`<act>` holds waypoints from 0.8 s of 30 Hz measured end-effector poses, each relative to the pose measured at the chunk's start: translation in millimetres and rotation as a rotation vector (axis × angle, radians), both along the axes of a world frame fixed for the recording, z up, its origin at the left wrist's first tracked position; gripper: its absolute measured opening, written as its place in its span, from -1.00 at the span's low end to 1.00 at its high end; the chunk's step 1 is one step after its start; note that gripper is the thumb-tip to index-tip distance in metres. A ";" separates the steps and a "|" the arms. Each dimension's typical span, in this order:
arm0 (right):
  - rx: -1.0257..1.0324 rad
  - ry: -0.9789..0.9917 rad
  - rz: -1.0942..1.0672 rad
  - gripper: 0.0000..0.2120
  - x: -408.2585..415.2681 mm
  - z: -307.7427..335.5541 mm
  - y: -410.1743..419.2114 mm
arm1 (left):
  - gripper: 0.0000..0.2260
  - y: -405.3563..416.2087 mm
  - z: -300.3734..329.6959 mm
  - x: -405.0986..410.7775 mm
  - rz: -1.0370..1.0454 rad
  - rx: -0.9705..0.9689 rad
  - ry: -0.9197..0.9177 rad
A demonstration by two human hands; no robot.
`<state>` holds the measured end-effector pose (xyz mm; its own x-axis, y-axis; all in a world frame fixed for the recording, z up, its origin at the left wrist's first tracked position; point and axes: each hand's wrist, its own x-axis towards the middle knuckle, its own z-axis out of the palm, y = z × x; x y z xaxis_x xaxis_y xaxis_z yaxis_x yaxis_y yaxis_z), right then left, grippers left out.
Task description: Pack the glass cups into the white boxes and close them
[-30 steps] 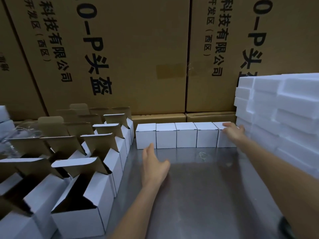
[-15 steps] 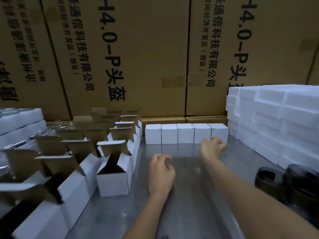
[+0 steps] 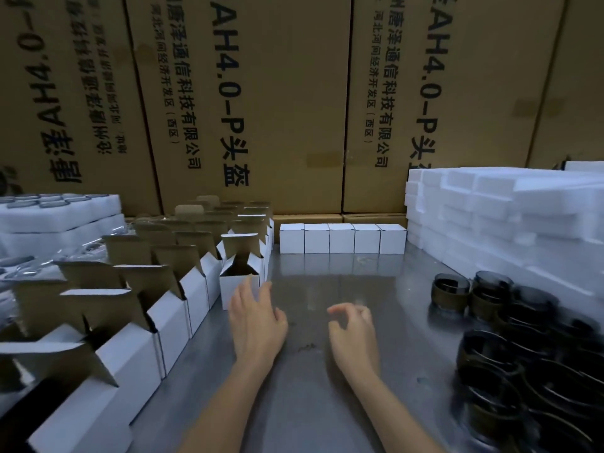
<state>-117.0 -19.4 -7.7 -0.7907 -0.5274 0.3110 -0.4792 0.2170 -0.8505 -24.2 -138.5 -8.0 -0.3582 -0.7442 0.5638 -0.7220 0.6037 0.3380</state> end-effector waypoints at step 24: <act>0.534 -0.021 -0.297 -0.59 -93.4 66.1 6.3 | -0.83 23.5 -11.0 16.3 -0.446 0.046 -0.109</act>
<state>-210.4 -13.1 58.4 -0.9308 -0.3624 0.0470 -0.3174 0.7380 -0.5956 -7.8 -115.0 -19.1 -0.7041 -0.5275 0.4754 -0.4282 0.8494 0.3084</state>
